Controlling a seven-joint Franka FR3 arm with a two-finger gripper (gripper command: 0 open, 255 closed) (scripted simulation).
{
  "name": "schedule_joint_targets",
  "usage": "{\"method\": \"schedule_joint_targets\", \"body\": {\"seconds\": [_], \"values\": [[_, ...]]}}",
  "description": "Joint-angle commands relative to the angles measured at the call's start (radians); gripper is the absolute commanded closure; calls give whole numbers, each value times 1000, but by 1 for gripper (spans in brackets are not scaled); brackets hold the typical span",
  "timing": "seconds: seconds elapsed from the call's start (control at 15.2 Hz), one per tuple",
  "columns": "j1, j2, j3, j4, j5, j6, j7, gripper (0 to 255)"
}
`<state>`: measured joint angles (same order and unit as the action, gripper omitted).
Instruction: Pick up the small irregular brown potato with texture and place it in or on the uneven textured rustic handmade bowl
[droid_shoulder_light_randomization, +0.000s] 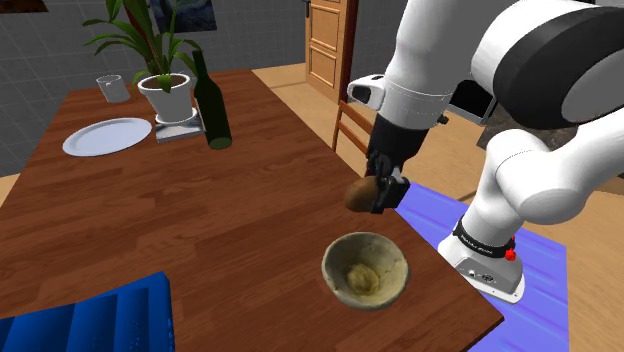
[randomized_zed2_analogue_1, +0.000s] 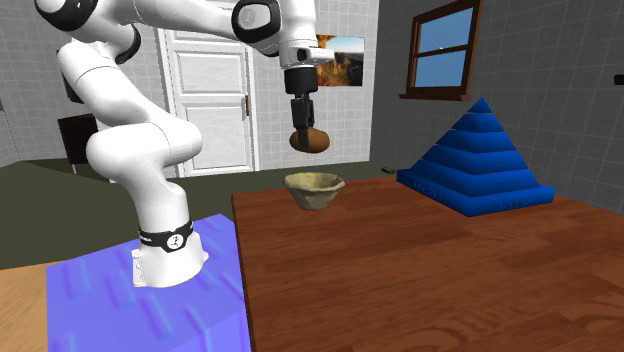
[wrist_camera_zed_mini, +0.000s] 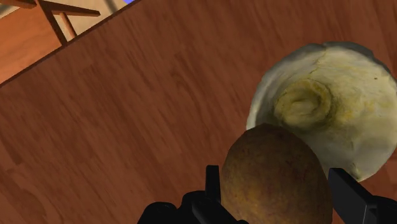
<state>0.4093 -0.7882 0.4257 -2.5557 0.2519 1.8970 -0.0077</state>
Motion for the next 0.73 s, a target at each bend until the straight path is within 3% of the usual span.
{"method": "schedule_joint_targets", "body": {"seconds": [0.0, 0.2, 0.66], "values": [[21, -5, 40, 9, 25, -10, 48, 255], [46, 2, 102, 36, 58, -19, 118, 255], [55, 17, 135, -46, 83, 77, 119, 255]]}}
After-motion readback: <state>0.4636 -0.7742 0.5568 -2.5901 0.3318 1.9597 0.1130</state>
